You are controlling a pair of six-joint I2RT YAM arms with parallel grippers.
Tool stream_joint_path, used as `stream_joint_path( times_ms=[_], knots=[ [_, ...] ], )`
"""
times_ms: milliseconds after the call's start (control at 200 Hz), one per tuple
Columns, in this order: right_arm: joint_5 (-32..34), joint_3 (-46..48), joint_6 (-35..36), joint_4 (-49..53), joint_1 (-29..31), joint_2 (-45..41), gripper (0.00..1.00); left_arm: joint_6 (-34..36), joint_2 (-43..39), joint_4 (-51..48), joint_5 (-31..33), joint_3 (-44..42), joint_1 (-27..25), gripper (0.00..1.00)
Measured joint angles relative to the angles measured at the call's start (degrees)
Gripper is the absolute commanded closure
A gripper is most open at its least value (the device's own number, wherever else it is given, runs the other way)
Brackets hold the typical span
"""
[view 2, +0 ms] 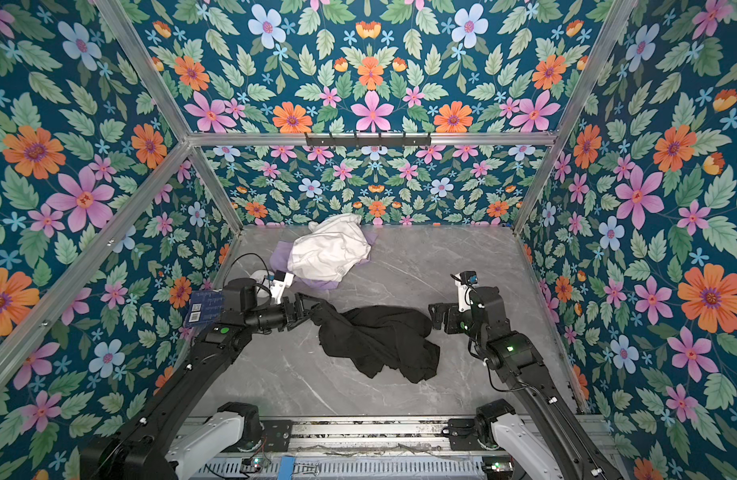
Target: Pick out a specific cloth from the pile
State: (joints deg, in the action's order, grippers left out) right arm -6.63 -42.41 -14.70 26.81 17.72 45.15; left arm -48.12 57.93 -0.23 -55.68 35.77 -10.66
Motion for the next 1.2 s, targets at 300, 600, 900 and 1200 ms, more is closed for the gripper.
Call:
stream_joint_path(
  times_ms=[300, 600, 900, 1200],
  knots=[
    [-11.13, 1.73, 1.36, -6.12, 0.00, 0.68, 0.11, -20.87, 3.61, 21.84, -8.68, -0.09, 4.66, 0.00],
    [-20.83, 4.17, 8.76, -27.10, 15.67, 7.10, 0.09, 2.36, 6.36, -8.68, -4.76, 14.16, 3.54, 0.01],
    [-11.34, 8.04, 14.12, -34.71, 14.86, 5.99, 0.01, 21.90, -0.85, -23.30, 25.38, 11.65, 3.43, 0.01],
    [12.28, 26.67, 17.53, -40.61, -6.78, 1.01, 0.01, 38.12, 4.81, 16.87, 63.84, -19.52, 3.67, 0.16]
  ],
)
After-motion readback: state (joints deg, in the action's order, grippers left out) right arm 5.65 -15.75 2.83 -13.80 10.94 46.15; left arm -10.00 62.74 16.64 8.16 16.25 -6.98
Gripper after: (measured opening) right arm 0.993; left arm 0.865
